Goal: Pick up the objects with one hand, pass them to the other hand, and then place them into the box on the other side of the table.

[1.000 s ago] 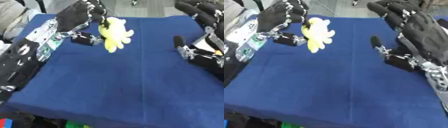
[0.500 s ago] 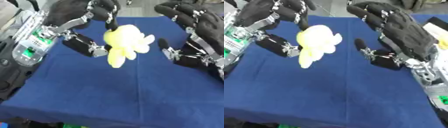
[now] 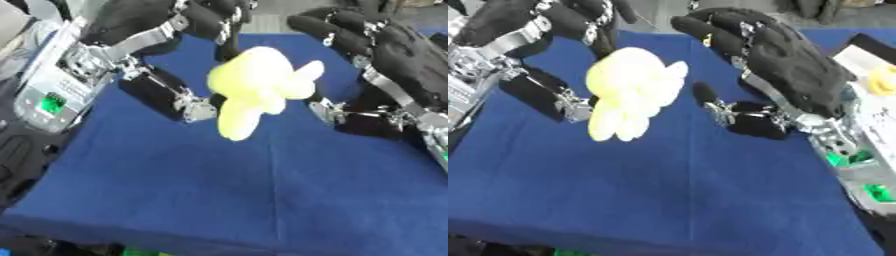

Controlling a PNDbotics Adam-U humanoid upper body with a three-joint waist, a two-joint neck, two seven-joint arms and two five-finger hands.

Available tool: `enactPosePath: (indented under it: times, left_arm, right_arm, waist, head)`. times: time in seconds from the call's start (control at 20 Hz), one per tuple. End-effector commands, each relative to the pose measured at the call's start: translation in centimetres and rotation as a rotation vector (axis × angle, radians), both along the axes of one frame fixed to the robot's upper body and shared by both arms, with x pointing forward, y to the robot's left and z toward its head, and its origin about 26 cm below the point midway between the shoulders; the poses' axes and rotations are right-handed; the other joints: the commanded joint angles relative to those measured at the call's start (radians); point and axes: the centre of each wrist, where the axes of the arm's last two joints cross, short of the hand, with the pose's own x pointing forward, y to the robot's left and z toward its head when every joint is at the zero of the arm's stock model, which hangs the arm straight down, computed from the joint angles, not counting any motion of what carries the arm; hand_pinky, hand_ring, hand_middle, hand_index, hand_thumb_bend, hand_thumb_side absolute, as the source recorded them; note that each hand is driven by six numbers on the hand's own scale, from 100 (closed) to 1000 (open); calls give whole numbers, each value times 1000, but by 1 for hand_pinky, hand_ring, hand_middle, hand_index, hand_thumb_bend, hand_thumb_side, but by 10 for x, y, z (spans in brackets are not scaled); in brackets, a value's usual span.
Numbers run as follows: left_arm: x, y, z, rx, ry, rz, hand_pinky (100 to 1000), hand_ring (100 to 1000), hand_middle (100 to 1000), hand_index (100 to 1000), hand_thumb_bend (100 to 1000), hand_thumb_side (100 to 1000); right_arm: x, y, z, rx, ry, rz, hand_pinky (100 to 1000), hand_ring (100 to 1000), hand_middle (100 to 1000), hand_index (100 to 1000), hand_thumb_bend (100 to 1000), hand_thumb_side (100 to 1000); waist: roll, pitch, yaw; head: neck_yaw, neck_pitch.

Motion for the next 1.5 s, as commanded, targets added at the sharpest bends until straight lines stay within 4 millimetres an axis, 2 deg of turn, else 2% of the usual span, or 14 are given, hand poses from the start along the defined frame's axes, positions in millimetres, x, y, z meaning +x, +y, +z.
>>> enactPosePath:
  times: [0.05, 0.5, 0.65, 0.8, 0.85, 0.9, 1.25, 1.5]
  left_arm:
    - [0, -2, 7, 15, -31, -5, 669, 386, 326, 359, 100, 239]
    - [9, -7, -3, 26, -26, -6, 670, 384, 323, 355, 100, 260]
    - [11, -10, -4, 29, -27, -16, 671, 385, 323, 355, 100, 262]
    - [12, -13, -4, 33, -31, -22, 672, 385, 323, 355, 100, 262]
    - [13, -13, -4, 34, -31, -21, 672, 386, 323, 355, 100, 264]
    - [14, -13, -4, 36, -31, -20, 672, 386, 323, 355, 100, 266]
    - [19, -13, -7, 61, -26, 1, 675, 391, 328, 360, 100, 272]
    - [26, -10, -11, 86, -17, 35, 675, 391, 328, 360, 100, 267]
  right_arm:
    - [-5, 4, 10, 19, 1, 47, 856, 904, 853, 993, 100, 100]
    - [-8, 14, 15, 29, 114, 126, 848, 920, 826, 1000, 100, 100]
    - [-9, 17, 15, 24, 175, 145, 846, 929, 818, 1000, 100, 170]
    - [-9, 18, 17, 9, 222, 156, 846, 930, 815, 1000, 100, 196]
    - [-9, 18, 17, 1, 234, 158, 846, 933, 810, 1000, 100, 250]
    - [-9, 19, 18, -10, 247, 159, 846, 933, 810, 1000, 100, 255]
    - [-9, 17, 27, -62, 206, 160, 850, 917, 815, 983, 100, 100]
    - [-8, 15, 30, -68, 140, 150, 850, 901, 808, 965, 100, 100]
  waist:
    - [-4, -12, 0]
    - [-7, -1, 0]
    - [-8, 4, 3]
    - [-9, 6, 5]
    - [-10, 7, 6]
    - [-10, 8, 6]
    - [-13, 9, 4]
    - [-13, 9, 1]
  head:
    - [0, -3]
    - [-2, -3]
    - [-6, -3]
    - [-7, -3]
    - [-8, -3]
    - [-8, -3]
    - [-4, -3]
    - [2, -3]
